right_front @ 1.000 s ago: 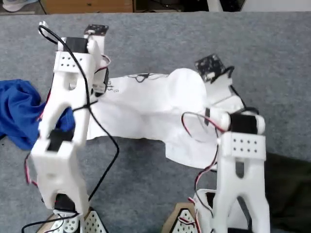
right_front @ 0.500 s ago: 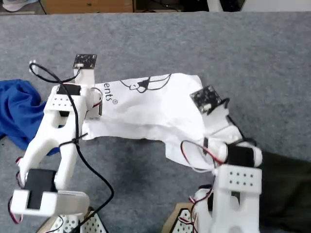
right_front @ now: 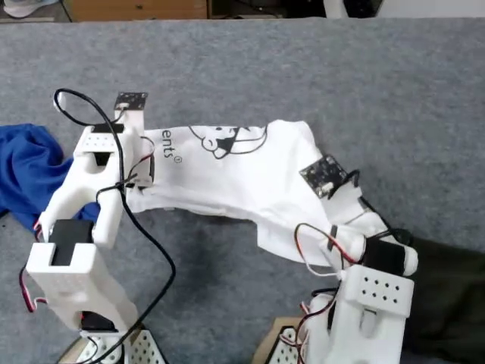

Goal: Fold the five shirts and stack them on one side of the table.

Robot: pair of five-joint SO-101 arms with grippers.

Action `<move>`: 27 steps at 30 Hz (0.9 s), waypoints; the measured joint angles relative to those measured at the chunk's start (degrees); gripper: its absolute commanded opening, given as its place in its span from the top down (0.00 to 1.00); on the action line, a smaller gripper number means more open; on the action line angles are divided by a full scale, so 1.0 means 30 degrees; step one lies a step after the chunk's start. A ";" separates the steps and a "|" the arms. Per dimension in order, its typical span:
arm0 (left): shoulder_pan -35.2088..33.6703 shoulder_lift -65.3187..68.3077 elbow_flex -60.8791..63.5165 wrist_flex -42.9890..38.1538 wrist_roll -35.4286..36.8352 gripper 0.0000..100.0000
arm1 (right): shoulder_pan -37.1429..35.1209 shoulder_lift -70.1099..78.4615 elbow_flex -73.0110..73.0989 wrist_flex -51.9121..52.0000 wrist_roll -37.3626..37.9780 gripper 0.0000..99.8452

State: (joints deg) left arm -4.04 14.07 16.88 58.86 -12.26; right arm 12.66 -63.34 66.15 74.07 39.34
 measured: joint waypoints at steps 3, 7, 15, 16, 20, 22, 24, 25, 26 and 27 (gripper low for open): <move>0.0527 0.0000 0.0059 0.0234 -0.0557 0.98 | 0.0000 0.0000 0.0029 0.0000 0.0352 1.00; 0.0615 0.0000 0.0088 0.0264 -0.0791 0.98 | 0.0000 0.0000 0.0615 0.0000 0.1289 0.99; 0.0733 0.0000 -0.0059 0.2403 -0.2403 0.88 | 0.0000 0.0000 0.0762 0.0000 0.2549 0.83; 0.0733 0.0000 -0.0117 0.2960 -0.2520 0.85 | 0.0000 0.0000 0.0762 0.0000 0.2549 0.80; 0.0733 0.0059 -0.0733 0.4982 -0.2286 0.79 | 0.0000 0.0000 0.0762 0.0000 0.2901 0.77; 0.0469 0.0088 -0.1377 0.5685 -0.1729 0.78 | 0.0000 0.0000 0.0703 0.0000 0.2901 0.77; -0.0029 0.0088 -0.2403 0.6388 -0.1377 0.78 | 0.0000 0.0000 0.0293 0.0000 0.2901 0.78; -0.0234 0.0088 -0.3048 0.6916 -0.1377 0.78 | 0.0000 0.0000 -0.0059 0.0000 0.2901 0.80; -0.0410 0.0088 -0.3722 0.7560 -0.1377 0.78 | 0.0000 0.0000 -0.0469 0.0000 0.2901 0.83; -0.0557 0.0088 -0.4484 0.8264 -0.1377 0.78 | 0.0000 0.0000 -0.0938 0.0000 0.2901 0.87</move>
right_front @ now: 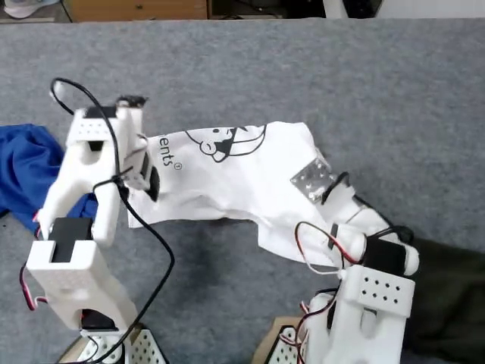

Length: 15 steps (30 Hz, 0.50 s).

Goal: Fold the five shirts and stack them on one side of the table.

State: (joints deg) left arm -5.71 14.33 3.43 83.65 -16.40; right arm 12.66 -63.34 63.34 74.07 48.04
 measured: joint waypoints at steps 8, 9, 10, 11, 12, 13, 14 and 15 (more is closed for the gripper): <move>-0.0147 0.0029 -0.6476 0.4777 0.0440 0.99 | 0.0000 0.2169 -0.4718 -0.0059 -0.0938 0.99; -0.0147 0.0205 -0.7297 0.4864 0.0908 0.98 | -0.0059 0.3048 -0.5451 -0.0205 -0.1289 0.99; -0.0147 0.0381 -0.8000 0.4835 0.1407 0.96 | -0.0322 0.3985 -0.6271 -0.0352 -0.1729 0.99; -0.0147 0.0586 -0.8410 0.4630 0.1875 0.96 | -0.0615 0.5070 -0.7092 -0.0498 -0.2256 0.99; -0.0147 0.0908 -0.8645 0.4132 0.2403 0.97 | -0.1026 0.6212 -0.8000 -0.0674 -0.2784 0.99; -0.0147 0.1377 -0.8762 0.3399 0.3165 0.98 | -0.1553 0.7443 -0.8908 -0.0879 -0.3341 0.99; -0.0147 0.1934 -0.8762 0.2462 0.4044 0.98 | -0.2081 0.8762 -0.9817 -0.1114 -0.3897 0.99; -0.0147 0.2579 -0.8762 0.1465 0.4923 0.98 | -0.2667 1.0081 -1.0667 -0.1348 -0.4454 0.99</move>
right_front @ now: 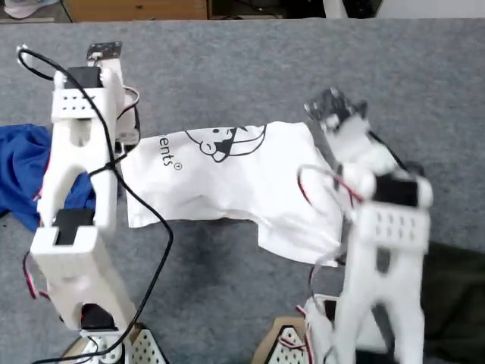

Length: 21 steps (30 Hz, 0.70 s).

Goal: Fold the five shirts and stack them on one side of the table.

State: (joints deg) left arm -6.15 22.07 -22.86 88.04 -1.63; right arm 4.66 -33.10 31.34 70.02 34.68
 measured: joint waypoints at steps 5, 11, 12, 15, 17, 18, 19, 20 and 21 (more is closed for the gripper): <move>0.0176 0.3897 -0.0440 -0.2344 0.1407 0.98 | -0.2725 0.7092 -0.4337 -0.1289 -0.2256 0.99; 0.0264 0.7179 -0.2168 -0.2462 0.1582 0.98 | -0.3516 1.4857 -0.8850 -0.1553 -0.3634 0.99; 0.0176 0.7473 -0.2462 -0.2462 0.1612 0.98 | -0.3516 1.5941 -0.9495 -0.1553 -0.3722 0.99; -0.0176 0.8117 -0.3223 -0.2432 0.1612 0.98 | -0.3575 1.8930 -1.1546 -0.1553 -0.3751 0.99; -0.0352 0.8527 -0.3692 -0.2432 0.1612 0.98 | -0.3516 2.0689 -1.2894 -0.1553 -0.3780 0.99; -0.0381 0.8674 -0.3897 -0.2432 0.1612 0.98 | -0.3458 2.1480 -1.3538 -0.1553 -0.3780 0.99; -0.0410 0.8791 -0.4073 -0.2344 0.1612 0.98 | -0.3341 2.2183 -1.4154 -0.1524 -0.3692 0.99; -0.0410 0.8879 -0.4278 -0.2198 0.1612 0.98 | -0.3165 2.2799 -1.4711 -0.1377 -0.3429 0.99; -0.0410 0.9026 -0.4513 -0.2022 0.1612 0.98 | -0.3018 2.3297 -1.5326 -0.1055 -0.3136 0.99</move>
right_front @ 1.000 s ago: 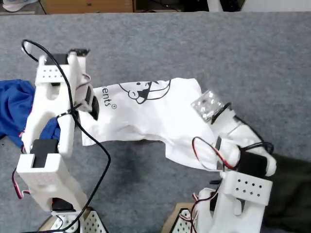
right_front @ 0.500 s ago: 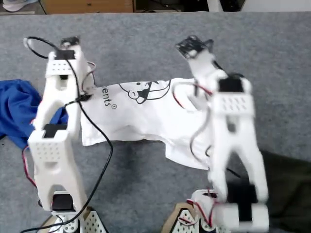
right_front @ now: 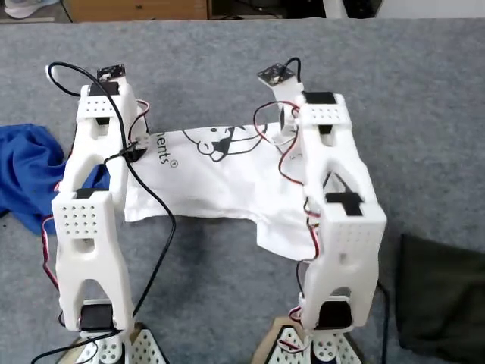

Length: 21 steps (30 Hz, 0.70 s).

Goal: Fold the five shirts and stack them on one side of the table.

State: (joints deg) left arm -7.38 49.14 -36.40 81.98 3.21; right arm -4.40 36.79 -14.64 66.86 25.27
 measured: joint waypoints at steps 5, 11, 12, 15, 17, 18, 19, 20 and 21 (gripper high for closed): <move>-0.0147 0.0821 -0.1260 0.0733 0.0029 0.98 | 0.1143 0.1788 -0.2491 0.0791 0.0821 0.99; -0.0176 0.2256 -0.3868 0.2198 0.0029 0.98 | 0.1260 0.2168 -0.3751 0.1846 0.0938 1.00; -0.0176 0.2462 -0.4366 0.2520 0.0029 0.98 | 0.1260 0.2168 -0.3897 0.1963 0.0938 1.00; -0.0176 0.2901 -0.5949 0.3810 0.0029 0.98 | 0.1319 0.2051 -0.4249 0.2813 0.0938 1.00; -0.0205 0.3048 -0.7092 0.4747 -0.0059 0.98 | 0.1377 0.1348 -0.4249 0.3634 0.0938 1.00; -0.0234 0.3136 -0.7707 0.5216 -0.0293 0.98 | 0.1377 0.0733 -0.4249 0.4103 0.0938 1.00; -0.0293 0.3223 -0.8322 0.5597 -0.0615 0.98 | 0.1377 -0.0059 -0.4220 0.4484 0.0996 1.00; -0.0322 0.3253 -0.8821 0.5832 -0.0967 0.98 | 0.1377 -0.1026 -0.4044 0.4806 0.1201 1.00; -0.0293 0.3223 -0.9114 0.5949 -0.1143 0.98 | 0.1377 -0.2022 -0.3810 0.5040 0.1436 1.00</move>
State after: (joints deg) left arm -8.26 58.81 -63.74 99.82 -0.22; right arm -0.26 30.73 -26.07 81.98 29.58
